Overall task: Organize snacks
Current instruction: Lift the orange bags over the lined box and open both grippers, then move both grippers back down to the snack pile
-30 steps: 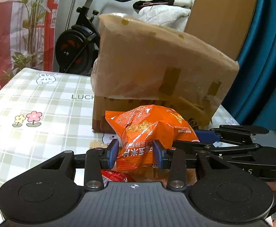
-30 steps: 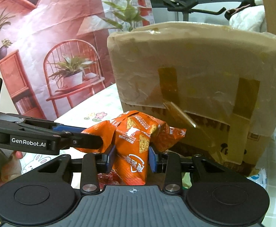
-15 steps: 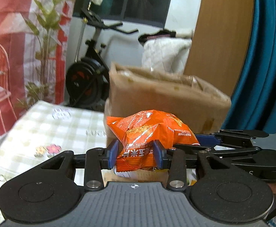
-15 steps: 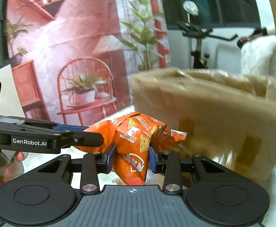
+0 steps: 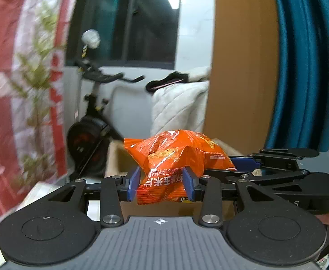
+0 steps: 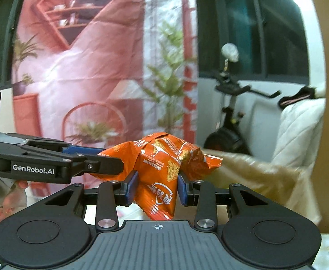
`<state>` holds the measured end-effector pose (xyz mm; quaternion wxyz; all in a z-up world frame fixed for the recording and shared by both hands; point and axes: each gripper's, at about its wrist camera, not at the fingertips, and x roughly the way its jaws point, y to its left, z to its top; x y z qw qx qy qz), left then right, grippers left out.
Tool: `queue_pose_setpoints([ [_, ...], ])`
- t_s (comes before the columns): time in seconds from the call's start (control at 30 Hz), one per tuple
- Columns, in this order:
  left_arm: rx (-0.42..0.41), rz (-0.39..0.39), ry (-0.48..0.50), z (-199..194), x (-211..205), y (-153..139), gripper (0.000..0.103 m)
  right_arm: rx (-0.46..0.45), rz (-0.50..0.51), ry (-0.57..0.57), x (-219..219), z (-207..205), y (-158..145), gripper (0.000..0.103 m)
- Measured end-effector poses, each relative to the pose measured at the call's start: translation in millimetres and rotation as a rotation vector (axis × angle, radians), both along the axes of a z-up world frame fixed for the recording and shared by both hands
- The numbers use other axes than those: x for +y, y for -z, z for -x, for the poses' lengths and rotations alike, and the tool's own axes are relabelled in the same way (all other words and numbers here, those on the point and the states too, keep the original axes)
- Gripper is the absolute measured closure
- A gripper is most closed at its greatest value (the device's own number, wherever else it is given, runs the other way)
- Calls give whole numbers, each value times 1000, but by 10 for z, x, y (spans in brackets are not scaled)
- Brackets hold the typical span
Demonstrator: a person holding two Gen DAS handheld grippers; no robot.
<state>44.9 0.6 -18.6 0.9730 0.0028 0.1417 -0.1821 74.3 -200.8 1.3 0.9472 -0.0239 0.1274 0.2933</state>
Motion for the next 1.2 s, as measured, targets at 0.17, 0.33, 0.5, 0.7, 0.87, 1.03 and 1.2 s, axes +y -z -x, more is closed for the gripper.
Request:
queue_pose_setpoints([
  [0.17,-3,1,70,-480,-288,-39,61,-5,0,78,-347,-372,-42,69],
  [0.33,39,-3,114,-932,-546,104,59,20,9,143,-596,-724,91,69],
  [0.5,99,-21,113,-1256,-716,288,58,89,5,170,-699,-1008,312,69],
  [0.7,156,-27,103,-1428,-751,403,52,149,1,192,-732,-1143,537,64],
  [0.87,145,-26,87,-1378,-689,387,36,148,-17,217,-790,-1057,584,57],
  [1.03,127,-24,69,-1197,-604,317,36,129,-38,223,-902,-865,528,57],
  [1.2,138,2,51,-964,-507,280,36,103,-23,218,-956,-549,504,57],
])
